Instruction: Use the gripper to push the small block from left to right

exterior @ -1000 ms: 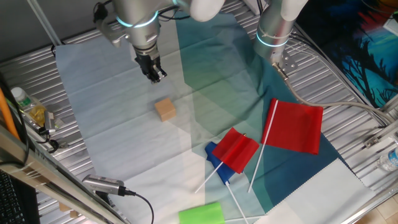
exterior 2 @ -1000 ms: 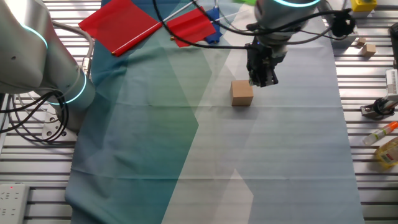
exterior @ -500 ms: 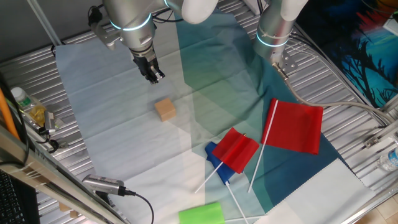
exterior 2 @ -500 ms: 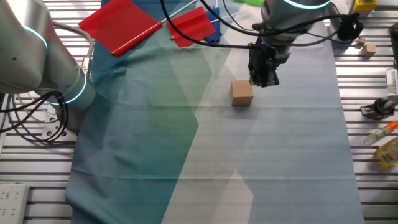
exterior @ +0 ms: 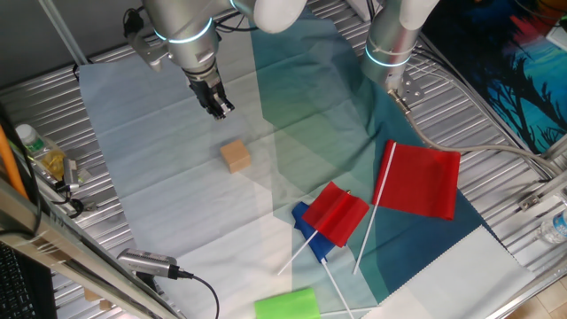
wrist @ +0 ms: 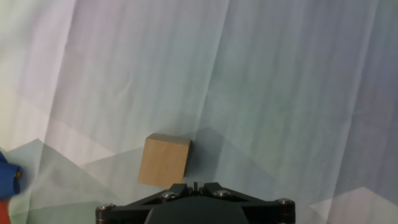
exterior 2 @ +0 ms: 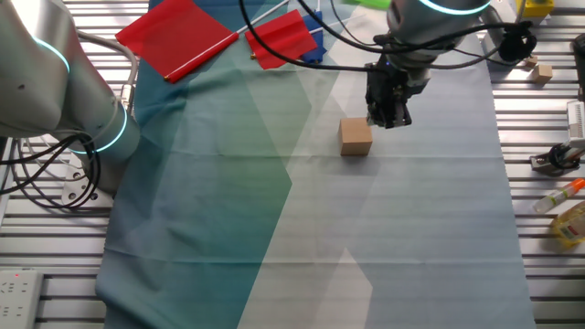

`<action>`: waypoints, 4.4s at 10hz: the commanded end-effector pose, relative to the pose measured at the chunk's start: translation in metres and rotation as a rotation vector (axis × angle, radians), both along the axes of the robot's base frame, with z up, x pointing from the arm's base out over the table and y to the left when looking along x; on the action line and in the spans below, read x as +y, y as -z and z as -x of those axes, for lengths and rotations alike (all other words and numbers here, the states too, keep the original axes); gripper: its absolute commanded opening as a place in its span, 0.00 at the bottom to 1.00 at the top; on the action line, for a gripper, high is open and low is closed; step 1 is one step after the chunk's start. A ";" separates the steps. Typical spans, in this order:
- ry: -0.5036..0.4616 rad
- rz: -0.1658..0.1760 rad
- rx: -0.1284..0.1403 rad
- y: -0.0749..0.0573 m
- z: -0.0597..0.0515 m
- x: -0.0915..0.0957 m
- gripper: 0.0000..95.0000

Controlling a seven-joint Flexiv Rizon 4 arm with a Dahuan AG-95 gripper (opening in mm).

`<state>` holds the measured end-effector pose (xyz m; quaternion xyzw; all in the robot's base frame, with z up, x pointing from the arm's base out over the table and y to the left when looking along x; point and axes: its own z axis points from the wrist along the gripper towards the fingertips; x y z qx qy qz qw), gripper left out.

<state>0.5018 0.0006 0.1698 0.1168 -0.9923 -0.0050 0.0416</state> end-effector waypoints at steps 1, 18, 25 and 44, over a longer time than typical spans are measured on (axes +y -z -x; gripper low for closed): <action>-0.003 0.002 -0.003 0.000 0.002 -0.001 0.00; -0.052 -0.018 -0.011 0.086 -0.014 -0.023 0.00; -0.044 -0.030 -0.031 0.117 -0.006 -0.014 0.00; 0.007 -0.044 -0.048 0.142 -0.012 0.012 0.00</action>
